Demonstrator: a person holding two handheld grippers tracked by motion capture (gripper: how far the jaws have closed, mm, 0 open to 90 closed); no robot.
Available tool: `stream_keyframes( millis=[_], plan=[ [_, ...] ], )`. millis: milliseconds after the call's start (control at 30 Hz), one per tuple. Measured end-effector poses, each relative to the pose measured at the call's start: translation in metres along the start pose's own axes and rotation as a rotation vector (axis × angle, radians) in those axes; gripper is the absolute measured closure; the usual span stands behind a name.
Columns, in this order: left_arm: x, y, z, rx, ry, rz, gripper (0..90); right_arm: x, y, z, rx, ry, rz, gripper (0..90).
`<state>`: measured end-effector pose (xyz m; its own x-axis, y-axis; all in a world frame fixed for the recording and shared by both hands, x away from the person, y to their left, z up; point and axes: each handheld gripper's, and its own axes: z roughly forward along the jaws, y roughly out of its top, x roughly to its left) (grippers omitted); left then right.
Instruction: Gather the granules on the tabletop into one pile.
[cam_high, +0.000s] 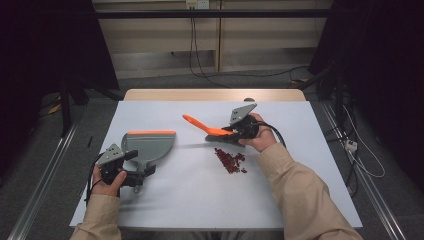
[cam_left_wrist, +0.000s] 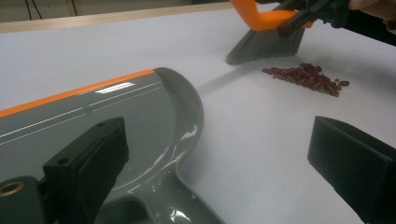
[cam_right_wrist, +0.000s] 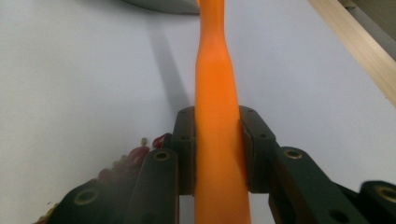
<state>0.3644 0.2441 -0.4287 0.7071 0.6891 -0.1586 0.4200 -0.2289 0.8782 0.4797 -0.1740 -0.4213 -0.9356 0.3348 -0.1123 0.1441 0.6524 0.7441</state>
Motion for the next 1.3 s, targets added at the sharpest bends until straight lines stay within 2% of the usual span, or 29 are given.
stream_keyframes(
  millis=[133, 300, 400, 633, 833, 967, 1067, 1167, 1233, 1300],
  plan=[
    [0.0, 0.0, -0.001, -0.004, 0.003, 0.004, 4.9, 0.006, -0.002, -0.007, 0.012, 0.052, -0.035, 71.4],
    [0.0, 0.001, -0.002, -0.015, 0.006, -0.008, 4.9, 0.014, -0.005, -0.014, 0.021, 0.088, -0.07, 71.4],
    [0.0, 0.001, -0.001, -0.013, 0.005, -0.007, 4.9, 0.021, -0.004, -0.017, 0.028, 0.102, -0.101, 71.4],
    [-0.001, 0.001, -0.001, -0.005, 0.003, -0.001, 4.9, 0.03, -0.004, -0.021, 0.021, 0.111, -0.104, 71.4],
    [-0.001, 0.001, -0.001, -0.006, 0.002, -0.001, 4.9, 0.032, -0.002, -0.024, -0.008, 0.115, -0.08, 71.4],
    [0.0, 0.001, -0.001, -0.007, 0.005, 0.001, 4.9, 0.028, -0.003, -0.033, -0.052, 0.061, -0.029, 71.4],
    [0.0, 0.001, -0.001, -0.004, 0.0, 0.002, 4.9, 0.024, -0.008, -0.038, -0.027, -0.002, -0.013, 71.4],
    [-0.001, 0.001, 0.0, -0.004, -0.001, 0.002, 4.9, 0.025, -0.017, -0.038, -0.02, -0.036, 0.02, 71.4],
    [-0.001, 0.0, 0.001, -0.005, -0.003, 0.0, 4.9, 0.028, -0.021, -0.035, -0.005, -0.034, 0.036, 71.4],
    [-0.001, 0.001, 0.001, -0.004, -0.004, 0.001, 4.9, 0.033, -0.023, -0.032, -0.029, -0.001, 0.051, 71.4]
  ],
)
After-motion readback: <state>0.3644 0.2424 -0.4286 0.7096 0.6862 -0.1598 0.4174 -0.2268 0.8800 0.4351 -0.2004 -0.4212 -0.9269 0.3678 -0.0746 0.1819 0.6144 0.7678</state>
